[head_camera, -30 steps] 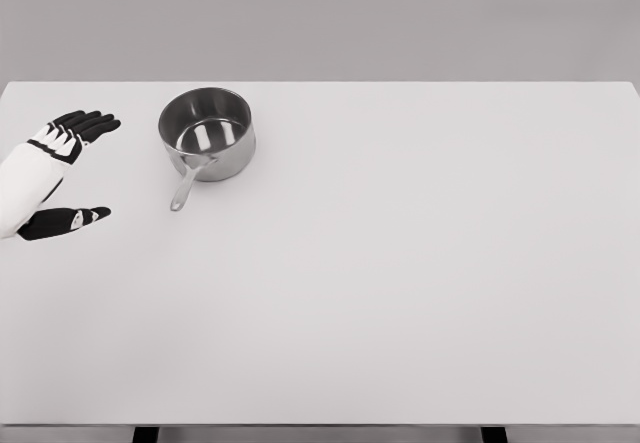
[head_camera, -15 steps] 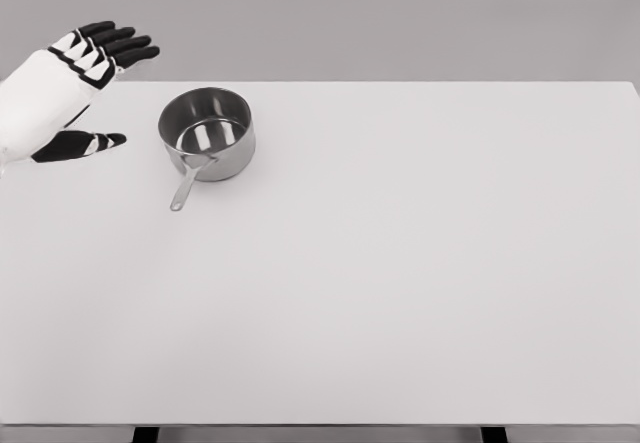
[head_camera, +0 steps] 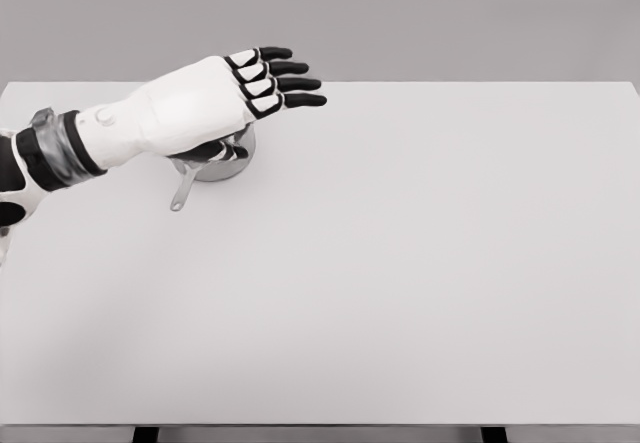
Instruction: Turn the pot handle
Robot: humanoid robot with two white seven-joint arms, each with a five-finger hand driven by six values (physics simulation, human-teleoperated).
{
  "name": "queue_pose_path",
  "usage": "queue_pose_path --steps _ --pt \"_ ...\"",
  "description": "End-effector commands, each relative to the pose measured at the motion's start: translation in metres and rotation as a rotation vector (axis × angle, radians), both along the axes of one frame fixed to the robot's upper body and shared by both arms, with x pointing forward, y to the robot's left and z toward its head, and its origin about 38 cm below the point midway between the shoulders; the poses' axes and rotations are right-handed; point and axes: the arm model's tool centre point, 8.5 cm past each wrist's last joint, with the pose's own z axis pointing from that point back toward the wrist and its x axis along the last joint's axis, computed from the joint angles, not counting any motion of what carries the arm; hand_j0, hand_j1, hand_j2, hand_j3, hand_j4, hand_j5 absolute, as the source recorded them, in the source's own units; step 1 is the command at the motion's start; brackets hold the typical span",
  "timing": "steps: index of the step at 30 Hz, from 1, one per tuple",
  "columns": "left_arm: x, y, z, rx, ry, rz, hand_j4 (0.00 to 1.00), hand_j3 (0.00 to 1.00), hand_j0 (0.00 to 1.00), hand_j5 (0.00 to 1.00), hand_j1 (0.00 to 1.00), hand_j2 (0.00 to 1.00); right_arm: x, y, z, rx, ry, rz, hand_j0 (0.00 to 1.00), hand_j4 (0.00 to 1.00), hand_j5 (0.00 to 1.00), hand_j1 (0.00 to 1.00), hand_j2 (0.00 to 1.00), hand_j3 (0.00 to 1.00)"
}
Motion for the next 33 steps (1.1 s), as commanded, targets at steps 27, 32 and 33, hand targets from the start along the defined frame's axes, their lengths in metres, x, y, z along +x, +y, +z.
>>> queue_pose_path --steps 27,32,33 --pt "-0.007 -0.001 -0.057 0.289 0.01 0.021 1.0 1.0 1.0 1.0 1.0 1.0 0.0 0.0 0.0 0.0 0.0 0.0 1.0 1.0 1.0 1.0 1.0 1.0" --pt "-0.005 0.018 -0.061 0.374 -0.007 0.067 1.0 1.0 1.0 1.0 1.0 1.0 0.0 0.0 0.0 0.0 0.002 -0.001 1.0 1.0 1.0 1.0 1.0 1.0" --pt "-0.005 0.019 -0.061 0.377 -0.009 0.069 1.0 1.0 1.0 1.0 1.0 1.0 0.0 0.0 0.0 0.0 0.0 0.0 1.0 1.0 1.0 1.0 1.0 1.0"
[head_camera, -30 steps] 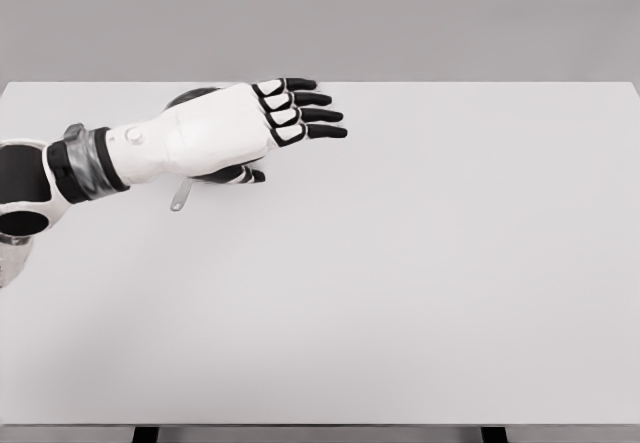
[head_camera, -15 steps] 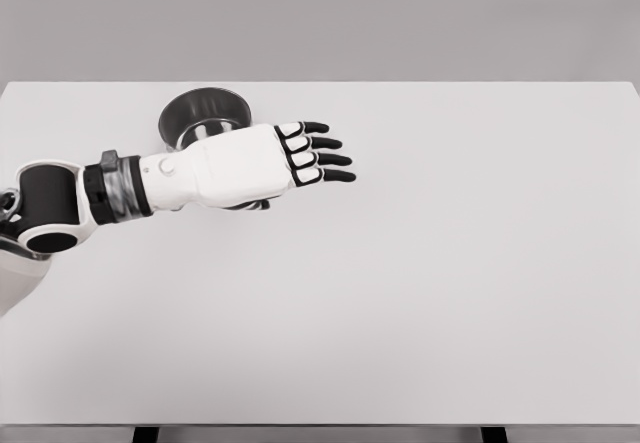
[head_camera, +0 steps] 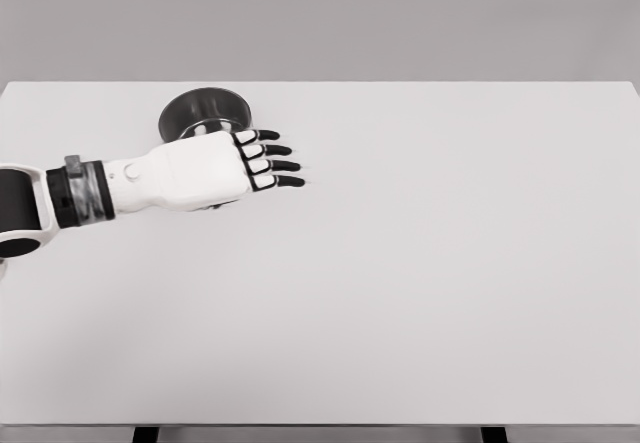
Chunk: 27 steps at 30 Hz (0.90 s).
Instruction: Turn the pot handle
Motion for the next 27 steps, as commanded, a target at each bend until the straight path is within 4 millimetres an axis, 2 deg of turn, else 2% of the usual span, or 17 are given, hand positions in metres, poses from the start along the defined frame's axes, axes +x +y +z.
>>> queue_pose_path --steps 1,9,16,27 --pt "0.002 0.007 -0.001 0.024 -0.005 0.02 1.0 1.0 1.0 1.0 1.0 1.0 0.0 0.0 0.0 0.0 0.0 0.0 1.0 1.0 1.0 1.0 1.0 1.0" --pt "0.017 0.021 -0.015 0.054 0.024 0.082 1.0 1.0 1.0 1.0 1.0 1.0 0.0 0.0 0.0 0.0 0.0 0.001 1.0 1.0 1.0 1.0 1.0 1.0" --pt "0.023 0.028 -0.023 0.082 0.029 0.11 1.0 1.0 1.0 1.0 1.0 1.0 0.0 0.0 0.0 0.0 0.001 -0.001 1.0 1.0 1.0 1.0 1.0 1.0" --pt "0.022 0.033 -0.019 0.091 0.02 0.117 1.0 1.0 1.0 1.0 1.0 1.0 0.0 0.0 0.0 0.0 0.0 0.001 1.0 1.0 1.0 1.0 1.0 1.0"
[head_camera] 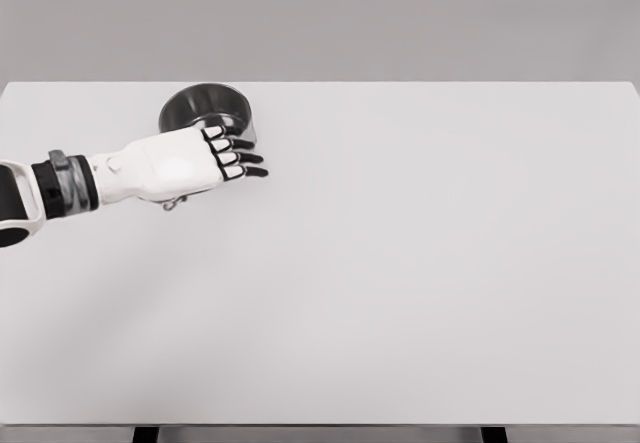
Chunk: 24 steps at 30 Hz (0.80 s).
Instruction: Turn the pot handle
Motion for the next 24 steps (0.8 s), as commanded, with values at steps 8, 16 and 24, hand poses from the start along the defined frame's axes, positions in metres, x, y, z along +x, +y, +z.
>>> queue_pose_path --steps 8,16,24 --pt "-0.002 0.016 0.007 0.038 -0.012 0.02 1.0 1.0 1.0 1.0 1.0 1.0 0.0 0.0 0.0 0.0 0.0 0.001 1.0 1.0 1.0 1.0 1.0 1.0" --pt "-0.001 0.033 0.008 0.075 -0.011 0.05 1.0 1.0 1.0 1.0 1.0 1.0 0.0 0.0 0.0 0.0 0.0 -0.001 1.0 1.0 1.0 1.0 1.0 1.0" --pt "-0.003 0.038 0.013 0.088 -0.017 0.053 1.0 1.0 1.0 1.0 1.0 1.0 0.0 0.0 0.0 0.0 0.0 -0.001 1.0 1.0 1.0 1.0 1.0 1.0"
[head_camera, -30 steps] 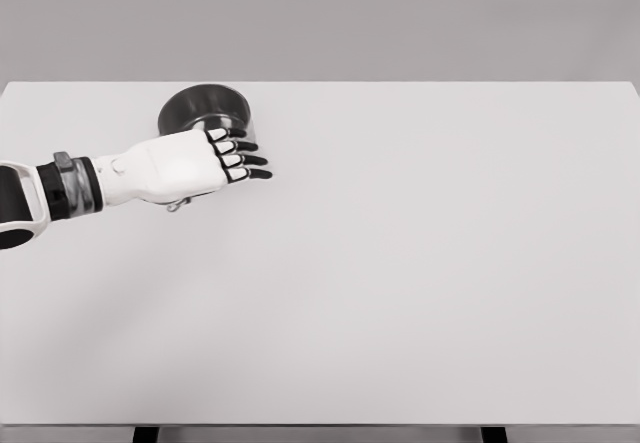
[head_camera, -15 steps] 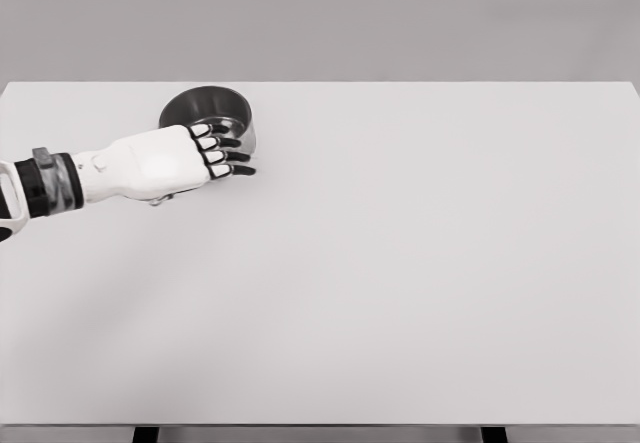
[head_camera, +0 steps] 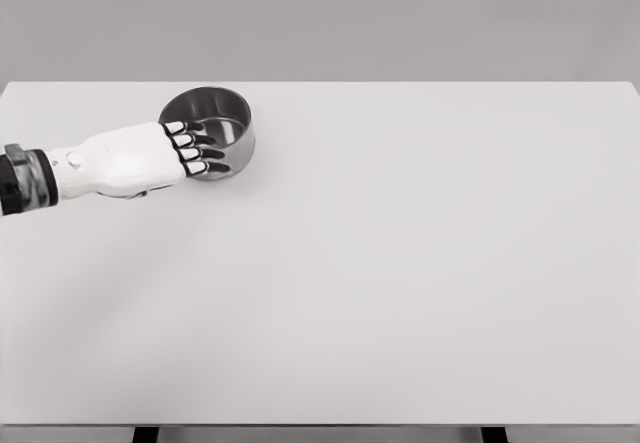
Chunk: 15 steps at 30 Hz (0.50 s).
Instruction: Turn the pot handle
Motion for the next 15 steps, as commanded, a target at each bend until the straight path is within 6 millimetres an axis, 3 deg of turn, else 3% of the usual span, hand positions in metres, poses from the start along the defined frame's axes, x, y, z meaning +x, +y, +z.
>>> queue_pose_path --steps 1,6,9,13,15 --pt "-0.003 -0.003 0.004 -0.01 -0.006 -0.014 1.0 1.0 1.0 1.0 1.0 1.0 0.0 0.0 0.0 0.0 0.0 0.001 1.0 1.0 1.0 1.0 1.0 1.0" --pt "-0.017 -0.019 0.023 -0.033 -0.055 -0.078 1.0 1.0 1.0 1.0 1.0 1.0 0.0 0.0 0.0 0.0 0.0 0.001 1.0 1.0 1.0 1.0 1.0 1.0" --pt "-0.022 -0.02 0.03 -0.153 0.012 -0.096 1.0 1.0 1.0 1.0 1.0 1.0 0.0 0.0 0.0 0.0 0.001 0.0 1.0 1.0 1.0 1.0 1.0 1.0" --pt "-0.033 0.004 0.046 -0.291 0.151 -0.078 1.0 1.0 1.0 1.0 1.0 1.0 0.0 0.0 0.0 0.0 0.0 0.0 1.0 1.0 1.0 1.0 1.0 1.0" --pt "-0.04 0.01 0.041 -0.374 0.24 -0.07 1.0 1.0 1.0 1.0 1.0 1.0 0.0 0.0 0.0 0.0 0.0 0.0 1.0 1.0 1.0 1.0 1.0 1.0"
